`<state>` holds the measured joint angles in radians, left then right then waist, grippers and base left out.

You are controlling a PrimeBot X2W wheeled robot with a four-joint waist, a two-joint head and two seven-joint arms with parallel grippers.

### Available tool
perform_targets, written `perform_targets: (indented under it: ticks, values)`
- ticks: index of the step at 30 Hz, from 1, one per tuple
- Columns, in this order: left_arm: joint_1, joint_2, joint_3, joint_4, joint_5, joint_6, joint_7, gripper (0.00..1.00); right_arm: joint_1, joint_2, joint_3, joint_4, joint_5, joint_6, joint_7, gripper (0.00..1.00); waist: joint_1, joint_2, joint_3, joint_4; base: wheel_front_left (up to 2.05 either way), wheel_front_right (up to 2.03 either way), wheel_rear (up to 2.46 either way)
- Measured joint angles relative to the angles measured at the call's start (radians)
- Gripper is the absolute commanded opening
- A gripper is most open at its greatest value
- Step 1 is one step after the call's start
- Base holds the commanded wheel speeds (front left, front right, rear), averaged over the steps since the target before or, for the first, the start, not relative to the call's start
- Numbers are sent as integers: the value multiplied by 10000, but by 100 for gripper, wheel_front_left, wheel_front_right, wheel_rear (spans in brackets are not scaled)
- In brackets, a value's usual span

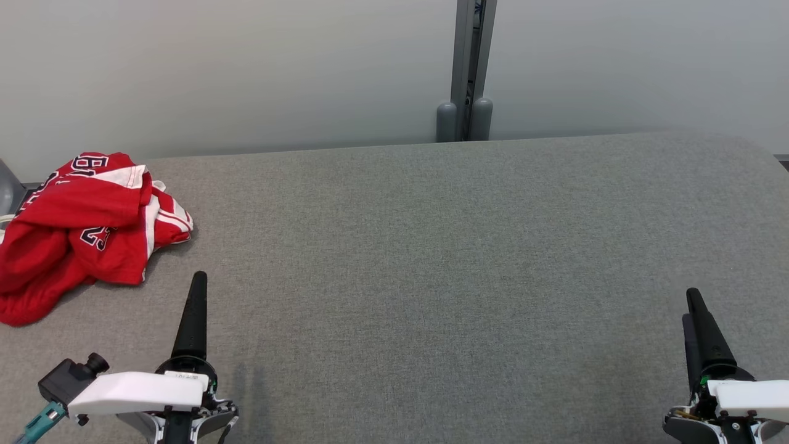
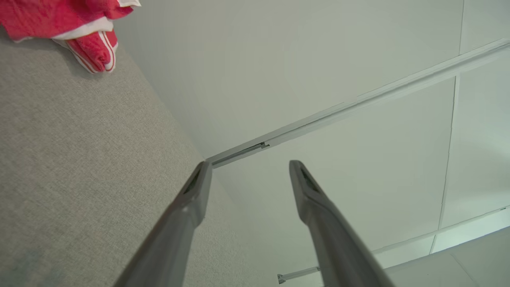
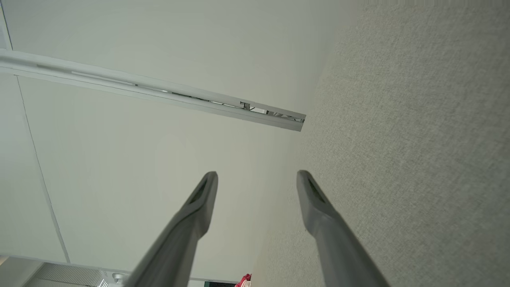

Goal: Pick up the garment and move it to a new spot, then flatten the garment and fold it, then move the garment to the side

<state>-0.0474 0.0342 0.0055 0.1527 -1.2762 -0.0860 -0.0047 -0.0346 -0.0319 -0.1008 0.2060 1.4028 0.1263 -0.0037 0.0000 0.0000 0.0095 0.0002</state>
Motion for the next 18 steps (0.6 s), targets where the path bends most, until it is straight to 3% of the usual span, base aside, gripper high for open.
perform_targets:
  ticks: [18]
  values:
    - [30,40,-765,-612,3916,660,-621,100,210,-35,163,-984,-3624,2,-608,100,0,0,70,8,0,0,0]
